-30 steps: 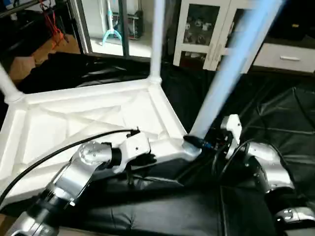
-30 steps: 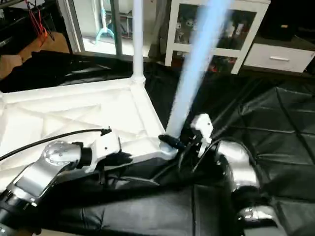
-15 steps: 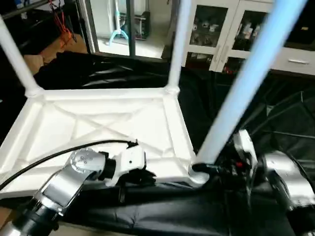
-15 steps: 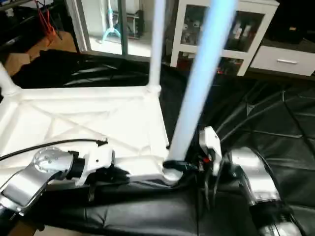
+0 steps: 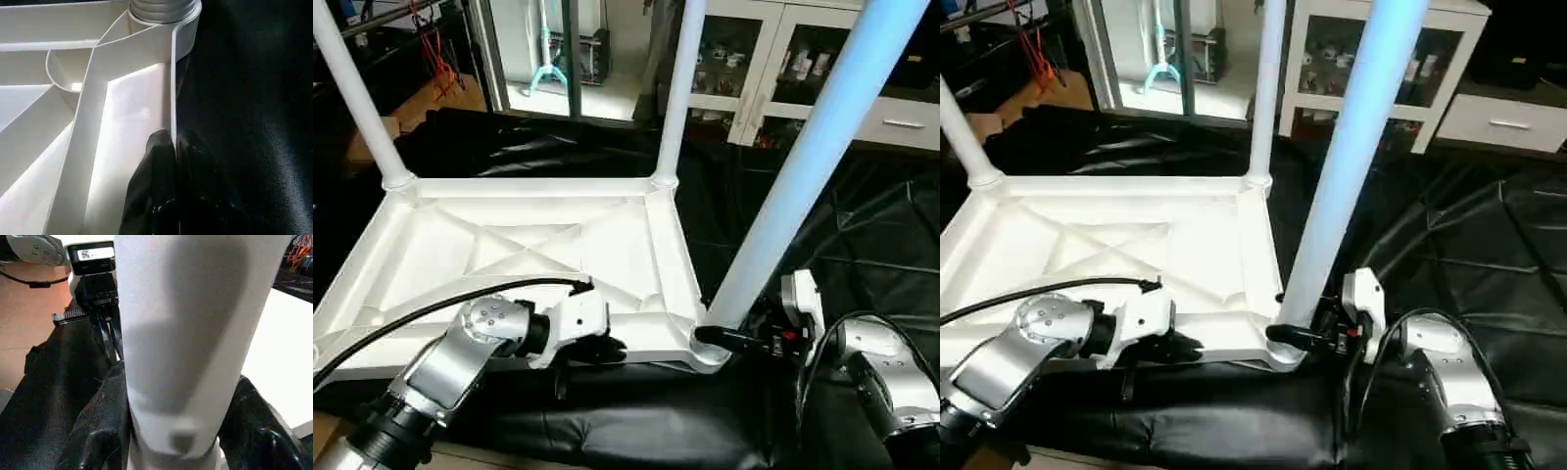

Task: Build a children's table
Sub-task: Insert table leg to table base

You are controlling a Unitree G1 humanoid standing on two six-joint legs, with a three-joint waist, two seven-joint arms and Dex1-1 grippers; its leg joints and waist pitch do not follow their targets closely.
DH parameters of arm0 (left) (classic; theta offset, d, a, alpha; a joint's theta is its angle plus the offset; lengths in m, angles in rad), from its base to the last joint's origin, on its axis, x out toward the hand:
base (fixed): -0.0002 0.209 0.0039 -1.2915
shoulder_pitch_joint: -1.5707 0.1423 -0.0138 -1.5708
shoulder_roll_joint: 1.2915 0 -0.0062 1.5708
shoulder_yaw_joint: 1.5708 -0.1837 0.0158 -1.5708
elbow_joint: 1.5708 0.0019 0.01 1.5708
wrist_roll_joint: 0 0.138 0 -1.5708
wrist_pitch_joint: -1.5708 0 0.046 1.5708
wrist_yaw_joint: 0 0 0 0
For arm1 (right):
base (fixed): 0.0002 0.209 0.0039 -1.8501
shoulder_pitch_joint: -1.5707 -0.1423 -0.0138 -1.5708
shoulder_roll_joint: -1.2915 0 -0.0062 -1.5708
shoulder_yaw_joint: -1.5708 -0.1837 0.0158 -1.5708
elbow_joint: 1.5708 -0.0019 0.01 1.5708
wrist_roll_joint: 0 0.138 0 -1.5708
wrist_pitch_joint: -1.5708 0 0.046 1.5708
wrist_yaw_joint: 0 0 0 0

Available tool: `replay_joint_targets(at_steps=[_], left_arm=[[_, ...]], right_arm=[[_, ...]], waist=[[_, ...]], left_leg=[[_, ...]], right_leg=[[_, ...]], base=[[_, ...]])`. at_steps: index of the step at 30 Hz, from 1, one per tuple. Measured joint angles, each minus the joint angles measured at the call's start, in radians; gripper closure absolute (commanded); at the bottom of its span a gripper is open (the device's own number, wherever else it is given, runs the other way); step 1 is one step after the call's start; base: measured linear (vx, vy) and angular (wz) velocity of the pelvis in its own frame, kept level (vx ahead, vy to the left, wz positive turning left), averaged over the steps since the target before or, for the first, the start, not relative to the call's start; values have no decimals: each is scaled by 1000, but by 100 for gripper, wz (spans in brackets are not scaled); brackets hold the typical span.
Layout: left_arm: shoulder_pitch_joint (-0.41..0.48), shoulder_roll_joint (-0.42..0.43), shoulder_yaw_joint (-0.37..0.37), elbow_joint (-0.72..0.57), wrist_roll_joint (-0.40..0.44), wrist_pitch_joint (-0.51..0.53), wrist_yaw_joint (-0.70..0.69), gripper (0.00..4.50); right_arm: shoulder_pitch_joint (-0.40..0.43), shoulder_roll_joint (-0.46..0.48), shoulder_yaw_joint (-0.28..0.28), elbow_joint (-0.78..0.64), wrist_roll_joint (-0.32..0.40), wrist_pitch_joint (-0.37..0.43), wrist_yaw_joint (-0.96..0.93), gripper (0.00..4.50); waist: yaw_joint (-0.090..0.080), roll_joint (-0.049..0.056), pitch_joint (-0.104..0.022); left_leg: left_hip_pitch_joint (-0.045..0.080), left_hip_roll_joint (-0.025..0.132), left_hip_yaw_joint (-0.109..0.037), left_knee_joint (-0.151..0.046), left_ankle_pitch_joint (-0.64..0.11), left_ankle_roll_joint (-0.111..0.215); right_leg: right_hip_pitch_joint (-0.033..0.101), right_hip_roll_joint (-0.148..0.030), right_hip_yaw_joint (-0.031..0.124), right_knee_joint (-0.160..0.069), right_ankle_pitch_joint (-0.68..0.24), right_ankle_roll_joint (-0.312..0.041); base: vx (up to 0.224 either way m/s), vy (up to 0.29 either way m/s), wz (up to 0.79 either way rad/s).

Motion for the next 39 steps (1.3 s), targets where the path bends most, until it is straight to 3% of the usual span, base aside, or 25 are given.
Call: replay_joint_targets(at_steps=[17, 25, 29, 31, 33, 37, 39], left_arm=[[2, 4, 0, 0, 0, 3, 7, 450], [-1, -24, 17, 0, 16, 66, 89, 450], [-47, -105, 31, 1, 38, 243, 204, 450], [-105, -235, 52, 27, 85, 420, 344, 450], [-136, -332, 58, 40, 107, 529, 452, 450], [-172, -455, 58, 85, 115, 587, 580, 450], [-177, -471, 59, 98, 114, 585, 602, 450]], right_arm=[[-7, 12, 7, 28, 0, -20, -15, 263], [-50, 100, -16, 132, -9, -70, -176, 263], [-127, 173, -26, 211, -63, -66, -408, 263], [-208, 231, -31, 287, -123, -49, -634, 263], [-259, 261, -32, 334, -163, -40, -793, 263], [-331, 321, -51, 409, -209, -40, -1022, 263], [-338, 330, -53, 416, -215, -40, -1061, 263]], waist=[[-7, -5, -3], [-40, -5, -3], [-65, -6, -4], [-74, -4, -3], [-79, -6, -5], [-82, -8, -9], [-78, -8, -9]], left_leg=[[1, 0, 0, -3, 0, 0], [2, 0, 0, -7, 2, -3], [2, 0, 0, -9, 3, -5], [1, -1, 0, -8, 4, -7], [1, -1, 0, -9, 4, -6], [-1, -1, 0, -13, 3, -4], [-2, -1, 0, -14, 4, 0]], right_leg=[[0, 0, 0, -1, 0, 0], [-1, 1, 0, -2, 0, 1], [-2, 1, 1, -1, 0, 0], [-2, 1, 1, 0, 0, 0], [-2, 0, 1, -2, 0, 0], [-2, 1, 0, -10, 0, 0], [-2, 1, -1, -11, 0, 0]], base=[[0, 0, 0], [0, 0, 0], [0, 0, 0], [0, 0, 0], [0, 0, 0], [0, 0, 0], [0, 0, 0]])
